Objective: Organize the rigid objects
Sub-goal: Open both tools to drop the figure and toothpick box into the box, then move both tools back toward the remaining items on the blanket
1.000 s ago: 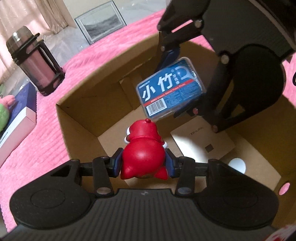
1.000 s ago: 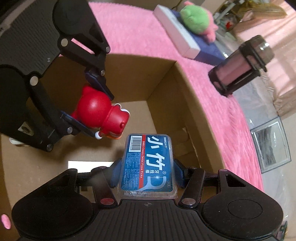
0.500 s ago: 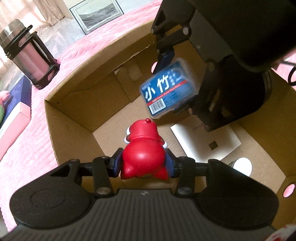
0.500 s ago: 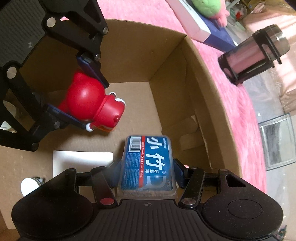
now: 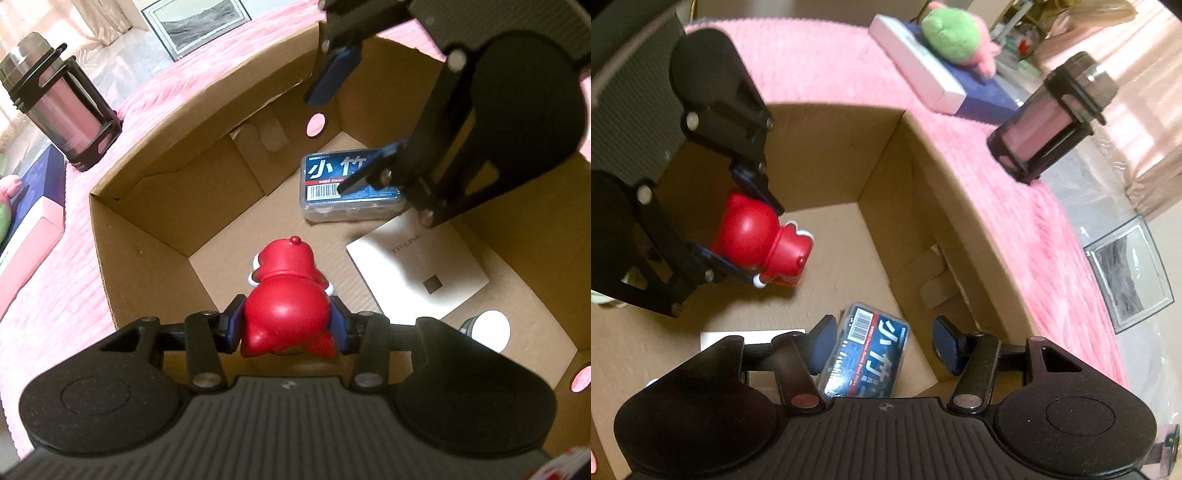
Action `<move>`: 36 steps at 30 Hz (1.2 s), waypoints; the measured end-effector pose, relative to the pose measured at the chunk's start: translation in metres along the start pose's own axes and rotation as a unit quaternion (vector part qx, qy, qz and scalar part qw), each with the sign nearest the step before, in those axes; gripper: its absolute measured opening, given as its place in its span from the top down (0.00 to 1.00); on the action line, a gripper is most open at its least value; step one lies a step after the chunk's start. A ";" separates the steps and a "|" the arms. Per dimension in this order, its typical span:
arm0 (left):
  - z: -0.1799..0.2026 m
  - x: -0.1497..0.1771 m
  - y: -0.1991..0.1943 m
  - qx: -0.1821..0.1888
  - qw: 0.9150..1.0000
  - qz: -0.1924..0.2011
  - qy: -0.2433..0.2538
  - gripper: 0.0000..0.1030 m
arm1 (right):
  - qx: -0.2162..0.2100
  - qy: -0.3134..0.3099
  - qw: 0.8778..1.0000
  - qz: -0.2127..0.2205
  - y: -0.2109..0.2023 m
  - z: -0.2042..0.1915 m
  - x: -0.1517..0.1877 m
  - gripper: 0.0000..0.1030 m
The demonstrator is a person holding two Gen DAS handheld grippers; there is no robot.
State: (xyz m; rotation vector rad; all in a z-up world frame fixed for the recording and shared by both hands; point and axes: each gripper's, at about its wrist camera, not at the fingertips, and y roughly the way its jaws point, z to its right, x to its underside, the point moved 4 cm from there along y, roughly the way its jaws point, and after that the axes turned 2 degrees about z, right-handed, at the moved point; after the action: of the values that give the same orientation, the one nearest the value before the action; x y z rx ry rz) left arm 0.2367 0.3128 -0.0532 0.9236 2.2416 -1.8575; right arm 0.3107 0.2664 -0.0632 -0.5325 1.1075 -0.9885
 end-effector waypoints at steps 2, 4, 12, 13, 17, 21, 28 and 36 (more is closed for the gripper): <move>0.000 0.000 0.000 0.000 1.000 0.002 -0.003 0.59 | 0.005 0.008 1.000 0.010 -0.009 -0.002 0.002 0.48; -0.001 -0.001 -0.002 -0.001 1.000 0.006 -0.005 0.59 | 0.010 0.022 0.999 0.021 -0.016 0.001 0.003 0.48; -0.003 -0.002 -0.027 -0.013 0.998 0.046 -0.037 0.59 | 0.029 0.081 0.993 0.082 -0.063 0.003 0.011 0.48; -0.002 -0.002 -0.034 -0.016 0.998 0.054 -0.042 0.59 | 0.031 0.091 0.991 0.091 -0.072 0.002 0.014 0.48; 0.002 -0.005 -0.070 -0.023 0.993 0.090 -0.072 0.59 | 0.032 0.154 0.978 0.135 -0.119 0.001 0.028 0.48; 0.017 -0.008 -0.112 -0.024 0.986 0.128 -0.105 0.59 | 0.028 0.232 0.956 0.175 -0.168 -0.003 0.048 0.48; 0.070 -0.010 -0.176 -0.018 0.971 0.192 -0.140 0.59 | 0.038 0.323 0.917 0.230 -0.255 -0.035 0.093 0.48; 0.134 0.002 -0.223 -0.008 0.949 0.252 -0.186 0.59 | 0.065 0.419 0.865 0.269 -0.325 -0.076 0.167 0.48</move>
State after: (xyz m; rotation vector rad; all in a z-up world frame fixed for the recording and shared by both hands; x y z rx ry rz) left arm 0.0833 0.1727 0.1044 0.9353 1.6102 -1.6080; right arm 0.1328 -0.0292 0.0797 0.3795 1.8126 -0.7795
